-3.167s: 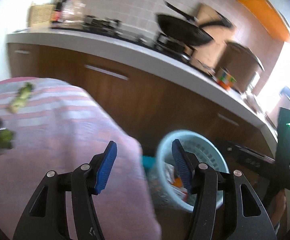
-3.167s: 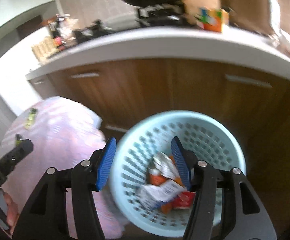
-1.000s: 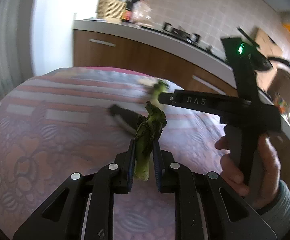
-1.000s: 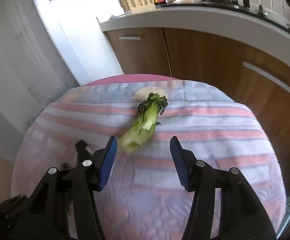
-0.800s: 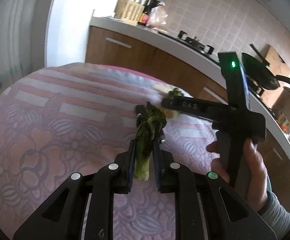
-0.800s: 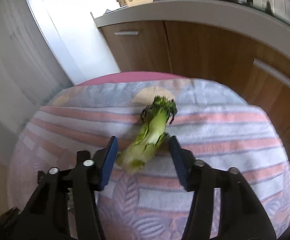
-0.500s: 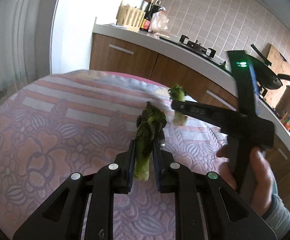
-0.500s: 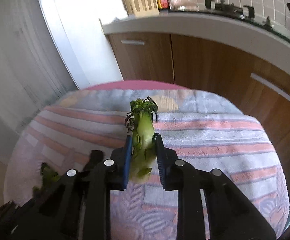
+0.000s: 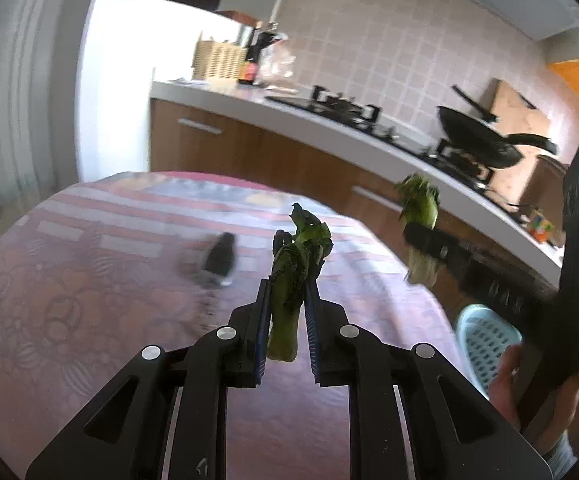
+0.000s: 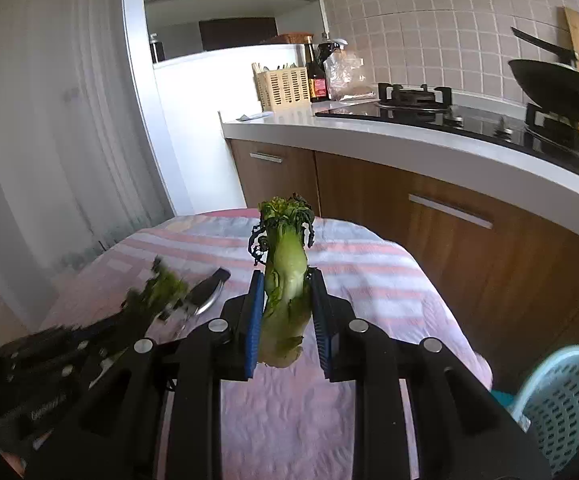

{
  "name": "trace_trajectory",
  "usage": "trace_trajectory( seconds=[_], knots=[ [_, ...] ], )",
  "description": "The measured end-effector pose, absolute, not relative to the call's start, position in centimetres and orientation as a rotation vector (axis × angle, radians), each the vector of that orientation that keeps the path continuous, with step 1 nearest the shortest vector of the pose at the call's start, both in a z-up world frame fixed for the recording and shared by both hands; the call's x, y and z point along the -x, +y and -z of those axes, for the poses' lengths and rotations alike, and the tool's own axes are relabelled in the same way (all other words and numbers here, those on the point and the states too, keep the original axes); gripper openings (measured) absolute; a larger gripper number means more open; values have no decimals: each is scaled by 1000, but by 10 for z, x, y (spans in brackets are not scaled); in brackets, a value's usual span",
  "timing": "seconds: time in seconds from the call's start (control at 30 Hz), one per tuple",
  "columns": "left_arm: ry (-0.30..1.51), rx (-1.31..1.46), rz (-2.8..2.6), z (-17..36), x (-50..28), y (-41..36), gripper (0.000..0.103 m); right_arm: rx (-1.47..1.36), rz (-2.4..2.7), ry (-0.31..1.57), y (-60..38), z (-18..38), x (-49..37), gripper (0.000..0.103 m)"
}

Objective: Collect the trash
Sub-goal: 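Carry both bok choy stems over the basket and open both tools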

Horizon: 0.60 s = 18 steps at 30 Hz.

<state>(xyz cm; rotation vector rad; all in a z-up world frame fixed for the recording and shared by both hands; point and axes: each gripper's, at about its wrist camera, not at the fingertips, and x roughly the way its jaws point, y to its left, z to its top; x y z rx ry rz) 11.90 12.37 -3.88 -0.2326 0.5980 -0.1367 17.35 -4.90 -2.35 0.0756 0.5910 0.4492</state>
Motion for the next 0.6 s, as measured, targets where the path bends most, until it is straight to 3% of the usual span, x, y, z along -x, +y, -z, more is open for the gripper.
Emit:
trace_trajectory(
  seconds=[0.33, 0.6],
  knots=[
    [607, 239, 271, 31, -102, 66, 15, -158, -397, 592, -123, 28, -126, 20],
    [665, 138, 420, 34, -115, -25, 15, -216, -223, 599, -216, 37, -99, 20]
  ],
)
